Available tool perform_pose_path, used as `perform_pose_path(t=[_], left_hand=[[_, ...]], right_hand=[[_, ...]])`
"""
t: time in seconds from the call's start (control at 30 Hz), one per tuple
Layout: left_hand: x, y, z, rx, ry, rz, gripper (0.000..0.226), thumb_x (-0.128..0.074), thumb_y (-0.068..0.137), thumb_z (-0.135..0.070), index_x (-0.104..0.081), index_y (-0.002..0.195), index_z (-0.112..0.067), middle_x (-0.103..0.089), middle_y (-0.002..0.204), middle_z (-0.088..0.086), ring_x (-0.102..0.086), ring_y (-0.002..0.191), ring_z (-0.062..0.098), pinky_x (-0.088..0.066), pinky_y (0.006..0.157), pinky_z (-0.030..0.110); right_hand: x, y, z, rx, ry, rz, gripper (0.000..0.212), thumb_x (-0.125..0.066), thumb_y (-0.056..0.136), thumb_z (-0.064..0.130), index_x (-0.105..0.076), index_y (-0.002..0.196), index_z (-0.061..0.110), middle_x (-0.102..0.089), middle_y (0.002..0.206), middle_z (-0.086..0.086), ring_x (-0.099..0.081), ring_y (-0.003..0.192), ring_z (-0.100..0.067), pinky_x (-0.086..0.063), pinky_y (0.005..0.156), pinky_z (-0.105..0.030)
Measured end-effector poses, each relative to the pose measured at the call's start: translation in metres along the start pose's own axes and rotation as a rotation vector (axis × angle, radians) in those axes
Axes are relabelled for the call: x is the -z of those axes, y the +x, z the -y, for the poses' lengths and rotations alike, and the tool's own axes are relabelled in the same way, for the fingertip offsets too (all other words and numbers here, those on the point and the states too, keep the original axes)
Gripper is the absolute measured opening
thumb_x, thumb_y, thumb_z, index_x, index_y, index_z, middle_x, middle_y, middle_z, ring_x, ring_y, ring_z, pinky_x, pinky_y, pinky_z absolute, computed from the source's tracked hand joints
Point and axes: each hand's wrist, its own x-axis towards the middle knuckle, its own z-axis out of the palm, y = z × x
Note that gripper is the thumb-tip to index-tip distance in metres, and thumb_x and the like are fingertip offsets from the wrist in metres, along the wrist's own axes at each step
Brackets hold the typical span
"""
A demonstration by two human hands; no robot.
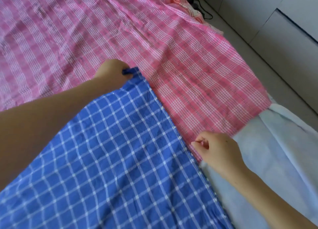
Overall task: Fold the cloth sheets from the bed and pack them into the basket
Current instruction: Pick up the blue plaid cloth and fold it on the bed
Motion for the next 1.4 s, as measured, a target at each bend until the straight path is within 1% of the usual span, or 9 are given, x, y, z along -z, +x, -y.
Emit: perform_pose_path(t=[0.27, 0.47, 0.6, 0.7, 0.87, 1.03, 1.17, 1.27, 1.4], left_hand=[[0.005, -0.163, -0.076, -0.280, 0.276, 0.331, 0.029, -0.056, 0.092, -0.031, -0.064, 0.084, -0.005, -0.057, 0.072, 0.005, -0.049, 0.073, 0.020, -0.034, 0.065, 0.027], [-0.008, -0.276, -0.156, -0.356, 0.097, 0.498, 0.026, -0.060, 0.084, -0.028, -0.058, 0.079, -0.003, -0.054, 0.070, 0.008, -0.049, 0.070, 0.020, -0.032, 0.058, 0.028], [-0.020, -0.353, -0.223, -0.470, 0.007, 0.584, 0.019, -0.062, 0.085, -0.016, -0.053, 0.070, -0.009, -0.047, 0.057, -0.002, -0.043, 0.054, 0.011, -0.032, 0.051, 0.017], [-0.040, -0.405, -0.265, -0.512, -0.065, 0.651, 0.020, -0.061, 0.086, -0.016, -0.052, 0.069, -0.008, -0.052, 0.063, 0.007, -0.045, 0.058, 0.017, -0.030, 0.048, 0.016], [-0.105, -0.467, -0.312, -0.453, -0.179, 0.690, 0.028, -0.059, 0.085, -0.008, -0.042, 0.062, -0.006, -0.039, 0.053, 0.002, -0.043, 0.048, 0.007, -0.031, 0.044, 0.015], [-0.178, -0.500, -0.303, -0.372, -0.125, 0.710, 0.042, -0.055, 0.088, -0.010, -0.025, 0.059, -0.013, -0.028, 0.056, 0.003, -0.028, 0.050, 0.011, -0.021, 0.044, 0.023], [-0.209, -0.524, -0.290, -0.310, -0.119, 0.688, 0.030, -0.053, 0.089, -0.014, -0.034, 0.066, -0.011, -0.035, 0.058, 0.003, -0.033, 0.052, 0.015, -0.025, 0.049, 0.025], [-0.221, -0.538, -0.279, -0.260, -0.182, 0.705, 0.013, -0.054, 0.089, -0.013, -0.047, 0.079, -0.008, -0.045, 0.058, 0.002, -0.047, 0.046, 0.008, -0.040, 0.051, 0.026], [-0.230, -0.544, -0.271, -0.400, -0.106, 0.734, 0.005, -0.056, 0.091, -0.015, -0.053, 0.092, -0.011, -0.061, 0.079, 0.007, -0.049, 0.055, 0.009, -0.044, 0.061, 0.024]], right_hand=[[0.005, -0.160, -0.033, -0.178, 0.041, 0.019, 0.016, -0.056, 0.092, 0.032, -0.063, 0.084, 0.020, -0.047, 0.057, 0.016, -0.044, 0.055, -0.006, -0.033, 0.052, -0.020], [-0.003, -0.290, -0.069, -0.329, 0.091, 0.048, 0.016, -0.056, 0.091, 0.034, -0.062, 0.082, 0.022, -0.053, 0.063, 0.014, -0.051, 0.064, -0.013, -0.045, 0.065, -0.029], [-0.014, -0.372, -0.104, -0.515, 0.096, 0.059, 0.017, -0.057, 0.091, 0.033, -0.054, 0.076, 0.027, -0.059, 0.070, 0.011, -0.057, 0.072, -0.018, -0.037, 0.058, -0.028], [-0.029, -0.420, -0.130, -0.678, 0.132, 0.010, 0.011, -0.062, 0.089, 0.027, -0.068, 0.083, 0.019, -0.071, 0.085, 0.000, -0.064, 0.089, -0.028, -0.035, 0.063, -0.030], [-0.079, -0.481, -0.187, -0.948, 0.509, -0.047, 0.007, -0.065, 0.086, 0.021, -0.066, 0.092, 0.019, -0.066, 0.084, 0.003, -0.064, 0.094, -0.024, -0.043, 0.074, -0.030], [-0.128, -0.482, -0.217, -1.035, 0.993, -0.040, 0.049, -0.067, 0.084, 0.003, -0.051, 0.127, 0.022, -0.050, 0.129, -0.004, -0.047, 0.122, -0.022, -0.041, 0.080, -0.026], [-0.137, -0.459, -0.219, -0.951, 1.290, -0.024, 0.065, -0.056, 0.081, -0.016, -0.041, 0.134, 0.020, -0.046, 0.113, 0.007, -0.047, 0.096, -0.009, -0.041, 0.061, -0.016], [-0.151, -0.443, -0.227, -0.915, 1.331, 0.013, 0.050, -0.052, 0.082, -0.017, -0.047, 0.117, 0.019, -0.052, 0.093, 0.015, -0.047, 0.077, 0.005, -0.040, 0.052, -0.010], [-0.164, -0.439, -0.238, -0.868, 1.318, 0.101, 0.033, -0.054, 0.078, -0.015, -0.064, 0.102, 0.006, -0.067, 0.082, 0.002, -0.062, 0.071, -0.007, -0.042, 0.048, -0.009]])
